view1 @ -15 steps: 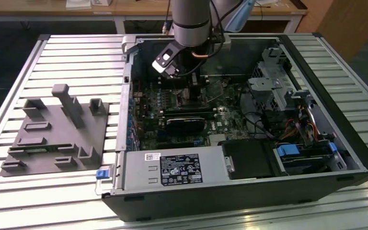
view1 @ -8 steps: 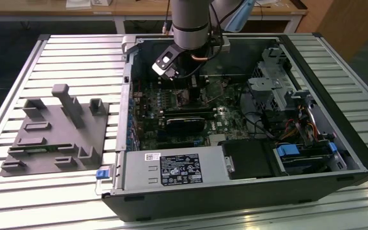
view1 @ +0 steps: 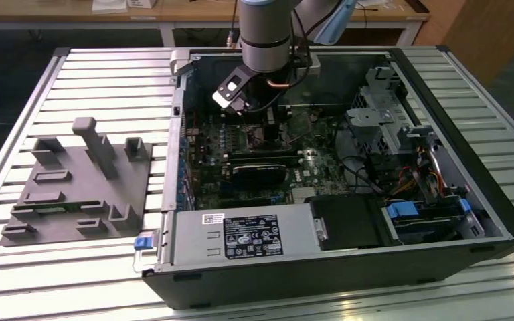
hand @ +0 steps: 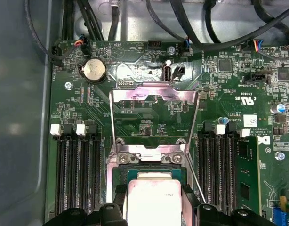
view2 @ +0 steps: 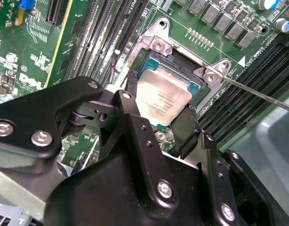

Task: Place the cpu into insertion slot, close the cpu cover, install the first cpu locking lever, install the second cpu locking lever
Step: 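Place the cpu into insertion slot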

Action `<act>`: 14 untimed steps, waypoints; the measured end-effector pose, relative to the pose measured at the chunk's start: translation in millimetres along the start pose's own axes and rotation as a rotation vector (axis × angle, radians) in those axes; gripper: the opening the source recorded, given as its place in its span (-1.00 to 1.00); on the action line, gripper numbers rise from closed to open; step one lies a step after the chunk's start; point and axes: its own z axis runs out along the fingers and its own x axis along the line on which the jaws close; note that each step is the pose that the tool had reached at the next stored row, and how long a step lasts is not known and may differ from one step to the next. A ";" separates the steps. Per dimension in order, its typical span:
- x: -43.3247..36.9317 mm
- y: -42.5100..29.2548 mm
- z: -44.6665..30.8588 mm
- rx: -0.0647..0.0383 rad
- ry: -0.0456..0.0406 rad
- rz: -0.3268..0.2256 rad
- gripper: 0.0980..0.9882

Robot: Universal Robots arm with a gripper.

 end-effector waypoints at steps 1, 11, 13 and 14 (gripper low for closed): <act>0.0 -0.1 0.4 0.000 0.0004 0.000 0.00; 0.1 -0.2 2.2 0.000 0.0179 -0.001 0.00; 0.1 -0.3 2.9 0.000 0.0200 -0.002 0.00; 0.1 -0.4 3.4 0.000 0.0204 -0.002 0.00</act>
